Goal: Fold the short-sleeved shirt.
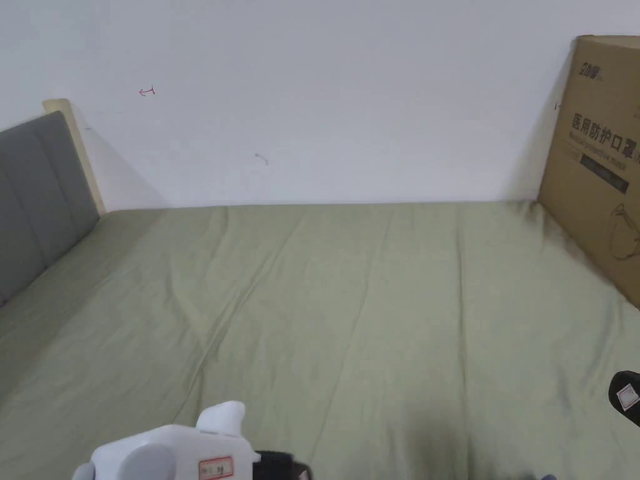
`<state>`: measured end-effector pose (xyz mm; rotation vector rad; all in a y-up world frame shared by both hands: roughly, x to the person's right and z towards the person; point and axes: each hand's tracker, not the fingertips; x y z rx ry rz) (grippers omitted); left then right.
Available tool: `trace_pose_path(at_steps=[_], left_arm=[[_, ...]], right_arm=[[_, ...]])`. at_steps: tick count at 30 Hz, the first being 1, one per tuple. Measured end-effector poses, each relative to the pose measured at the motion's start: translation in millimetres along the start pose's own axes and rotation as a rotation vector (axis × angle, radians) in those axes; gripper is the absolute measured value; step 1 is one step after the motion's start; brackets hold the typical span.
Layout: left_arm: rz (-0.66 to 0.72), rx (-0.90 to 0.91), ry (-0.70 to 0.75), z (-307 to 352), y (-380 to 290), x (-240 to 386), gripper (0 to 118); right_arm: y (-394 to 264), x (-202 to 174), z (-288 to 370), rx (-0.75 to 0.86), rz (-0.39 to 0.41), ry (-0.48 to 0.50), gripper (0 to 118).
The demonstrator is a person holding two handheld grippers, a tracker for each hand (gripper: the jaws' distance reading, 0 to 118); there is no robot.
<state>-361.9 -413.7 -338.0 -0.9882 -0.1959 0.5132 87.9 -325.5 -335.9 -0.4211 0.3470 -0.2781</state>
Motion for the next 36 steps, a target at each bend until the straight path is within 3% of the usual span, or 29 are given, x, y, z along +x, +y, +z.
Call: trace_pose_path(at_steps=[10, 14, 15, 19, 23, 24, 25, 27, 28, 33, 36], left_arm=[[-0.081, -0.292, 0.060, -122.7, -39.2, 29.8, 1], [-0.082, -0.251, 0.045, -130.1, -42.3, 35.7, 0], [-0.070, -0.261, 0.022, -125.4, -40.2, 37.6, 0], [0.133, -0.295, -0.441, -88.2, -34.8, 17.6, 0], [0.190, -0.072, -0.389, -29.1, -19.9, -38.8, 0], [0.212, -0.012, -0.405, -11.6, -17.4, -57.6, 11], [0.237, 0.037, -0.414, 6.0, -14.9, -82.5, 36], [0.331, 0.076, -0.361, 26.3, -12.3, -120.3, 103], [0.387, 0.082, -0.362, 33.3, -16.9, -134.7, 116], [0.515, 0.049, -0.415, 16.0, -26.9, -216.6, 118], [0.512, -0.063, -0.423, -20.4, -39.0, -210.3, 118]], right_arm=[[-14.5, 6.4, -5.1, -0.059, -0.012, -0.013, 0], [-16.6, 5.4, -5.8, -0.069, -0.008, -0.018, 0], [-16.9, 4.6, -6.5, -0.072, -0.009, -0.015, 0], [-17.5, -1.7, -12.1, -0.083, 0.000, 0.000, 0], [-15.5, -6.9, -15.7, -0.090, -0.001, 0.013, 0], [-15.2, -8.3, -15.8, -0.090, 0.003, 0.016, 0], [-15.1, -10.0, -16.1, -0.093, 0.011, 0.018, 0], [-15.4, -12.6, -17.5, -0.101, 0.024, 0.019, 0], [-16.2, -13.8, -18.7, -0.107, 0.030, 0.018, 0], [-20.6, -20.4, -27.6, -0.140, 0.032, 0.011, 0], [-20.8, -25.7, -31.7, -0.160, 0.010, 0.019, 0]])
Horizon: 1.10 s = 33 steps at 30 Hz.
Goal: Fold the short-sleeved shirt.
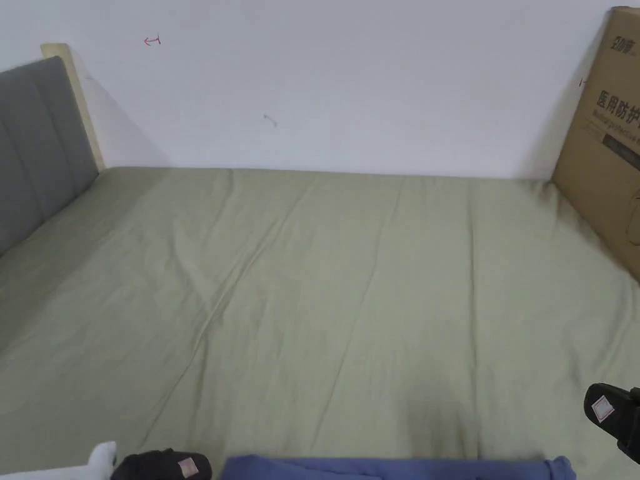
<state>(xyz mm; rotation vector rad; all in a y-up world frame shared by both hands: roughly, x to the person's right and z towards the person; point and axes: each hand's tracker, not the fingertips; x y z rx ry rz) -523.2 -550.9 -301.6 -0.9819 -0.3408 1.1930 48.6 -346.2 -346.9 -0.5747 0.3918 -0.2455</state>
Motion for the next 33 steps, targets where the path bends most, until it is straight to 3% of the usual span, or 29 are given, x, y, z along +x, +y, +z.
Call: trace_pose_path(at_steps=[3, 7, 9, 10, 11, 12, 13, 15, 21, 23, 24, 25, 29, 32, 33], left_arm=[[-0.050, 0.044, -0.162, -28.1, -8.0, 6.4, 118], [0.086, -0.105, -0.370, -91.7, -13.7, 1.9, 118], [-0.047, -0.111, -0.281, -100.3, -13.4, 10.0, 112], [-0.061, -0.099, -0.204, -100.6, -10.4, 7.4, 92], [-0.054, -0.102, -0.064, -104.4, -7.2, 1.5, 44], [-0.058, -0.121, 0.119, -93.4, -9.8, -7.0, 7], [0.079, -0.095, -0.187, -82.0, -9.3, -5.3, 7], [-0.101, -0.116, 0.046, -81.3, -11.3, 27.6, 7], [-0.291, 0.144, 0.369, -30.1, -43.8, 114.4, 7], [-0.476, 0.311, 0.728, -25.7, -61.6, 145.5, 8], [-0.515, 0.376, 0.837, -28.5, -67.6, 150.5, 8], [-0.519, 0.360, 0.822, -32.4, -70.4, 157.1, 8], [-0.387, 0.204, 0.472, -59.5, -74.3, 190.5, 8], [-0.372, 0.072, 0.343, -112.8, -84.5, 220.1, 8], [-0.364, 0.037, 0.283, -129.6, -86.7, 226.8, 15]], right_arm=[[1.8, -4.5, -2.3, -0.013, -0.002, 0.006, 0], [2.2, -8.7, -6.7, -0.025, 0.005, -0.007, 0], [2.9, -10.2, -8.8, -0.035, -0.001, -0.008, 0], [3.3, -10.9, -8.7, -0.038, -0.002, -0.005, 0], [3.5, -11.4, -8.6, -0.040, 0.000, -0.002, 0], [3.9, -12.2, -8.3, -0.042, 0.005, 0.001, 0], [4.4, -12.9, -8.0, -0.043, 0.014, 0.003, 0], [6.1, -13.7, -7.2, -0.046, 0.029, 0.005, 0], [12.5, -11.0, 1.1, -0.025, 0.028, 0.027, 0], [12.5, -9.0, 4.5, -0.030, 0.014, 0.042, 0], [11.7, -7.8, 6.9, -0.030, 0.013, 0.054, 0], [10.9, -6.9, 9.3, -0.029, 0.016, 0.060, 0], [8.6, -2.1, 19.4, -0.025, 0.024, 0.063, 0], [5.5, 6.0, 26.9, -0.016, -0.005, 0.072, 0], [3.9, 9.6, 28.3, -0.013, -0.016, 0.071, 0]])
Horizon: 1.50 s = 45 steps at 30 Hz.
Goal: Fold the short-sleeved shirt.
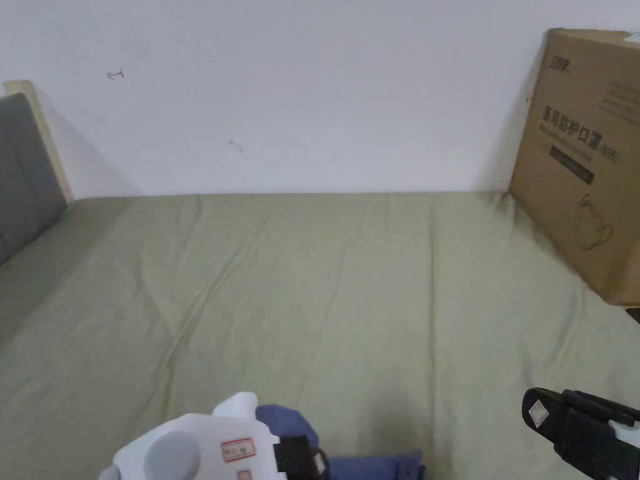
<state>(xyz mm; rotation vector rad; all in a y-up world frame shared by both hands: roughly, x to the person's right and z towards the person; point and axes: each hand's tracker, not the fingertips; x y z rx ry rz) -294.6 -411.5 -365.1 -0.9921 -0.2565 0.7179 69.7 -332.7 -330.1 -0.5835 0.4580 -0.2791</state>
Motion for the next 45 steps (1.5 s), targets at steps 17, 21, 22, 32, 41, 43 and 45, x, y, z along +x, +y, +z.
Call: trace_pose_path(at_steps=[17, 21, 22, 32, 41, 43, 45], left_arm=[[-0.301, -0.059, 0.041, -49.6, -16.4, 33.1, 1], [-0.333, -0.195, 0.085, -114.0, -25.8, 50.5, 1], [-0.334, -0.232, 0.107, -131.6, -30.3, 49.3, 1], [-0.213, -0.068, -0.099, -96.7, -42.1, 39.9, 0], [-0.552, 0.849, 0.125, 126.3, -43.1, 83.6, 0], [-0.610, 0.970, 0.231, 144.1, -44.3, 92.7, 0], [-0.670, 1.024, 0.296, 151.6, -45.4, 94.4, 0]], right_arm=[[-3.9, 37.8, 11.8, 0.037, -0.071, -0.036, 0], [-9.7, 41.9, 9.6, 0.021, -0.089, -0.041, 0], [-10.2, 42.3, 9.5, 0.016, -0.092, -0.040, 0], [-9.6, 42.0, 15.3, 0.015, -0.114, 0.004, 0], [12.9, -5.7, 50.9, 0.412, 0.120, -0.030, 0], [16.2, -18.7, 53.0, 0.520, 0.194, -0.098, 0], [21.5, -28.4, 48.2, 0.566, 0.242, -0.169, 0]])
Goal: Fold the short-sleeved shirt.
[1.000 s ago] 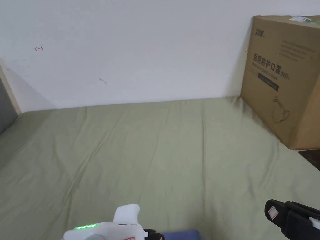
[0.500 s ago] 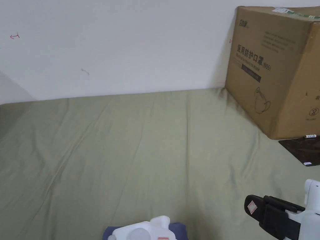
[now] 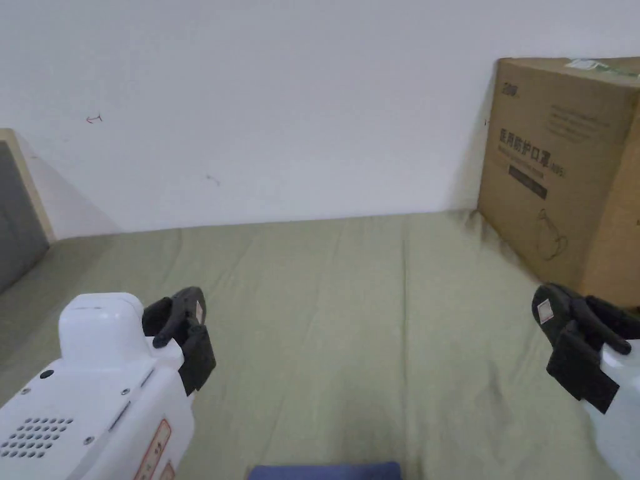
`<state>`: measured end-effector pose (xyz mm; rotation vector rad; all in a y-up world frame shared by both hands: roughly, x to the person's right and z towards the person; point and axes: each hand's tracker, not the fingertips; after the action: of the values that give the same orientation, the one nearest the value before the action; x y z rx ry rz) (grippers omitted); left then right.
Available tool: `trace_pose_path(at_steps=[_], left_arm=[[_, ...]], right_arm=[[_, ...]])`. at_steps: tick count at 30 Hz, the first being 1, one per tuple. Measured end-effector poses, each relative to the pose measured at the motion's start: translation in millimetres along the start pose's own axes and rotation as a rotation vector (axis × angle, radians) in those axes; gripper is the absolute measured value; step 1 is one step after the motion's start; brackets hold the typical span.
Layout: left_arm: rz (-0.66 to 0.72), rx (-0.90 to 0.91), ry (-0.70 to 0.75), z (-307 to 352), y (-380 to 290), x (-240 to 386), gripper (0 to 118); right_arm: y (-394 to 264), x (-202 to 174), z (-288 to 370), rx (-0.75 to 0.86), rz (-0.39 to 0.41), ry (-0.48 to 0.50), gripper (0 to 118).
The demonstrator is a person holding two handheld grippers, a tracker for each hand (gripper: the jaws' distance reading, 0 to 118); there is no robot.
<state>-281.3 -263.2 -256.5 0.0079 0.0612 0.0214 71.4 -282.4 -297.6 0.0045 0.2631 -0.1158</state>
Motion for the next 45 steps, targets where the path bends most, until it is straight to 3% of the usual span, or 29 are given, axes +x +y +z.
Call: trace_pose_path(at_steps=[5, 8, 11, 14, 19, 22, 25, 27, 30, 33, 34, 35, 38, 39, 45], left_arm=[[-0.048, -0.005, 0.069, -1.0, -14.5, -4.0, 0], [-0.062, -0.043, 0.104, -3.7, -30.4, -3.5, 0], [-0.011, -0.065, 0.107, -0.6, -40.1, -5.8, 0], [-0.006, -0.072, 0.104, -1.0, -42.0, -6.9, 0], [0.043, -0.109, 0.094, -6.8, -34.6, -17.5, 0], [0.134, -0.186, 0.061, -10.9, -38.0, -32.6, 0], [0.188, -0.270, 0.061, -15.9, -52.9, -46.5, 0], [0.212, -0.329, 0.064, -18.3, -65.8, -54.4, 0], [0.279, -0.437, 0.045, -26.2, -88.3, -72.3, 0], [0.431, -0.593, -0.070, -43.7, -116.3, -100.6, 0], [0.495, -0.657, -0.123, -51.4, -128.9, -112.0, 4], [0.569, -0.718, -0.186, -58.9, -141.4, -122.9, 18], [0.839, -0.885, -0.342, -79.1, -189.5, -147.5, 109], [0.893, -0.936, -0.379, -84.4, -205.9, -148.8, 118], [1.142, -1.046, -0.565, -108.5, -283.9, -133.6, 118]], right_arm=[[-8.1, -4.7, -15.7, 0.031, 0.010, -0.036, 0], [-25.3, -0.9, -22.8, -0.065, 0.018, -0.110, 0], [-36.6, 3.6, -10.1, -0.047, -0.010, -0.078, 0], [-36.9, 1.5, -9.2, -0.068, 0.053, -0.084, 0], [-33.7, 0.6, -10.4, -0.096, -0.039, -0.003, 0], [-60.1, -1.6, -34.3, -0.347, -0.217, 0.172, 0], [-117.3, -10.7, -68.6, -0.700, -0.339, 0.266, 0], [-160.8, -19.9, -86.4, -0.925, -0.339, 0.272, 0], [-216.0, -27.0, -95.5, -1.171, -0.282, 0.191, 0], [-250.7, -27.0, -93.0, -1.278, -0.235, 0.172, 0], [-249.0, -23.2, -91.9, -1.225, -0.256, 0.182, 0], [-249.9, -20.7, -92.1, -1.203, -0.269, 0.190, 0], [-249.6, -18.1, -98.9, -1.240, -0.304, 0.192, 0], [-246.4, -15.5, -97.9, -1.244, -0.311, 0.192, 0], [-245.3, -15.7, -93.9, -1.234, -0.300, 0.204, 0]])
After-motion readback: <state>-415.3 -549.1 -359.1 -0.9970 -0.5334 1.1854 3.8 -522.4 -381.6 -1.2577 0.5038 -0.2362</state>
